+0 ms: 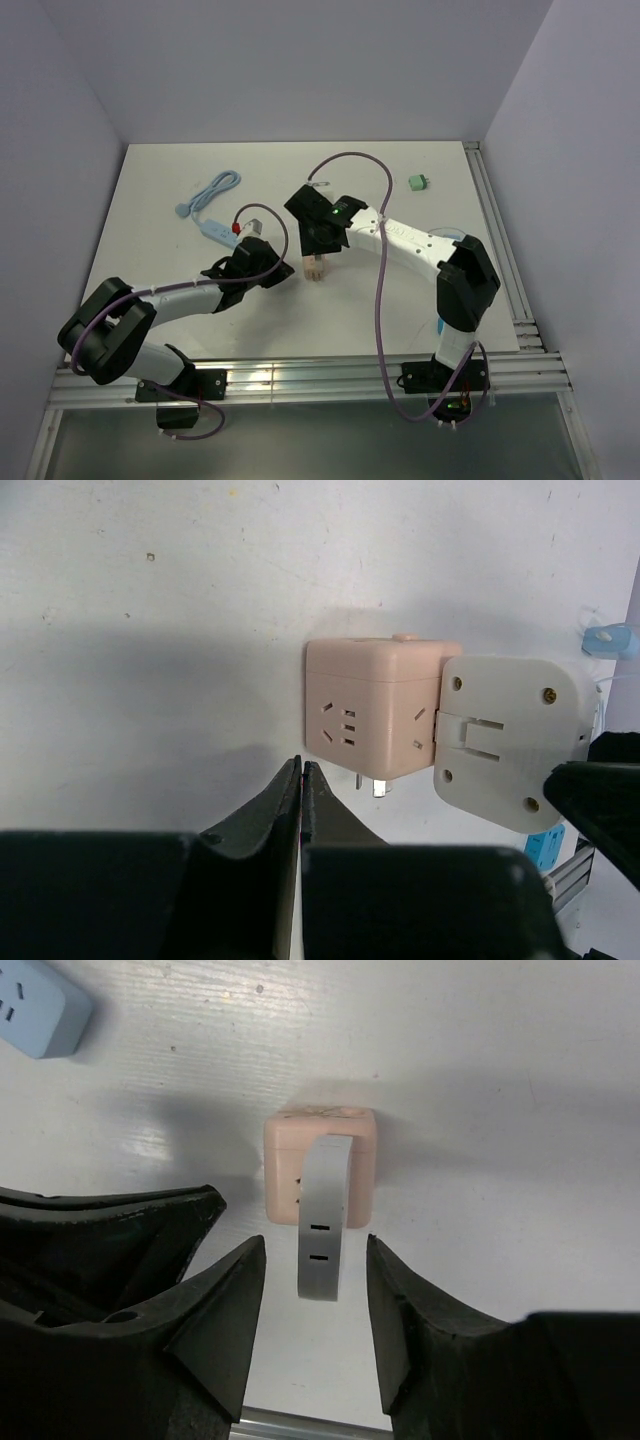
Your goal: Insert the plug
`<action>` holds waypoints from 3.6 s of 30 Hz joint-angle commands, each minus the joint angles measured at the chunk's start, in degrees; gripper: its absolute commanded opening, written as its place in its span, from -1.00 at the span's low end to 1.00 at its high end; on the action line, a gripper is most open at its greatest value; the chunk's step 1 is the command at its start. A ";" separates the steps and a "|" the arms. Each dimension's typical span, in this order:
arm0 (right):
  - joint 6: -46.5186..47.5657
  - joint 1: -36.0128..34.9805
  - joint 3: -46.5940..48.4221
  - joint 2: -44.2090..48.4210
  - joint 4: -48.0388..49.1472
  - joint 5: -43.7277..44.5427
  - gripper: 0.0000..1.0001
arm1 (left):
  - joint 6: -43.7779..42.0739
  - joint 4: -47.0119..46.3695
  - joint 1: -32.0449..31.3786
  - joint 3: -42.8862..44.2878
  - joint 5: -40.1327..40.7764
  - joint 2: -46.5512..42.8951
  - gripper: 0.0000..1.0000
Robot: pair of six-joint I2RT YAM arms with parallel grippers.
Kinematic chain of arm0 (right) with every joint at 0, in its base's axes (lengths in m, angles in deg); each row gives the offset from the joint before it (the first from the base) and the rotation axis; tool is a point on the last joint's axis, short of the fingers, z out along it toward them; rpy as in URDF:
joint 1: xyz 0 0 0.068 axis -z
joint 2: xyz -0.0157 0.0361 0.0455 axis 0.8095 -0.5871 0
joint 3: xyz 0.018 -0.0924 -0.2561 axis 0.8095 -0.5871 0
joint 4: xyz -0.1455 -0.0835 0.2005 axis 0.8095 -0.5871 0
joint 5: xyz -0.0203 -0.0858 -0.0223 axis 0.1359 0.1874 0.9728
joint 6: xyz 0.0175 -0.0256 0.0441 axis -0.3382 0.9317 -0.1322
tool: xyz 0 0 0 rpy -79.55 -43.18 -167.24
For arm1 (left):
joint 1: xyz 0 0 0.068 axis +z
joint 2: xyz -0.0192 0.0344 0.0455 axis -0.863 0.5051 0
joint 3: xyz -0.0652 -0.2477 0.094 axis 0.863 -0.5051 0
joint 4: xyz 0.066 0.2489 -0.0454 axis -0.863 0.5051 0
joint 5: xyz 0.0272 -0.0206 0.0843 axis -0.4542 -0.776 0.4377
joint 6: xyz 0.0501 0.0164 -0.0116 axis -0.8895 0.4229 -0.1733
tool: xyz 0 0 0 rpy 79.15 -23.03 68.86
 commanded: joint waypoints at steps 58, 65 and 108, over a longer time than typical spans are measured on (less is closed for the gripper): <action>-0.58 -4.71 8.48 -5.62 -5.95 6.77 -0.31 | -0.77 -3.29 -0.05 10.74 -4.38 10.94 -0.99; -0.31 -4.45 7.35 -4.22 -5.08 6.33 0.22 | -1.48 -1.88 -0.04 9.25 -2.37 8.40 -0.99; -8.66 -5.41 -21.40 0.01 32.55 17.49 0.54 | -2.09 11.92 0.04 -4.46 7.13 -21.23 -0.99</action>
